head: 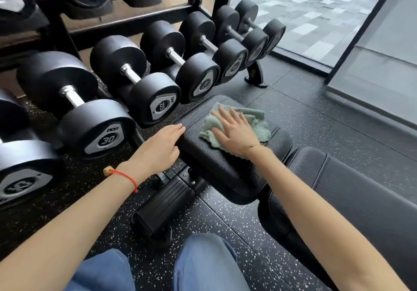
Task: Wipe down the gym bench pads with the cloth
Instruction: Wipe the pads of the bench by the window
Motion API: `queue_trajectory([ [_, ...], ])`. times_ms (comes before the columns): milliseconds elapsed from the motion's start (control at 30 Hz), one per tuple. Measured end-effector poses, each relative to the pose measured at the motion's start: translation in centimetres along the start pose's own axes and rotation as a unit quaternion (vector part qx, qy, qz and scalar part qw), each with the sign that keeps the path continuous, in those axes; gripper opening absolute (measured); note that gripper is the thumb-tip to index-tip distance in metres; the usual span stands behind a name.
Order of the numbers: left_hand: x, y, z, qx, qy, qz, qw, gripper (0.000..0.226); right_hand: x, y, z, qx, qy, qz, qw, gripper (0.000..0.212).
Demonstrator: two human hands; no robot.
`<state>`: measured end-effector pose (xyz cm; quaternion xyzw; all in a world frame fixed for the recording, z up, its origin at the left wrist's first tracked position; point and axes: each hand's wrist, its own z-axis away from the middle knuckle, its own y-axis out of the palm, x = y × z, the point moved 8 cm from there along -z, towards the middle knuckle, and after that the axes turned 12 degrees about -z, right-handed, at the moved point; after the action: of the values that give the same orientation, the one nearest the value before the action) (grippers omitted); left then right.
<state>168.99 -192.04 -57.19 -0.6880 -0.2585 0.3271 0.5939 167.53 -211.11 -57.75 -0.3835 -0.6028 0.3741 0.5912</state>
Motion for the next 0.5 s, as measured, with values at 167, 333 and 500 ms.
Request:
queue_trajectory([
  [167,-0.5,0.1,0.1,0.004,-0.020,-0.011,1.000,0.058,0.4,-0.4,8.5,0.020,-0.098,-0.023,0.995,0.057],
  [333,-1.3,-0.3,0.0,0.021,-0.034,-0.042,0.998,0.058,-5.9,-2.7,7.9,0.000,0.000,-0.026,1.000,0.068],
  [500,-3.2,-2.0,-1.1,-0.012,-0.052,-0.058,0.997,0.059,-6.2,-2.3,4.6,-0.016,0.034,0.013,0.999,0.063],
])
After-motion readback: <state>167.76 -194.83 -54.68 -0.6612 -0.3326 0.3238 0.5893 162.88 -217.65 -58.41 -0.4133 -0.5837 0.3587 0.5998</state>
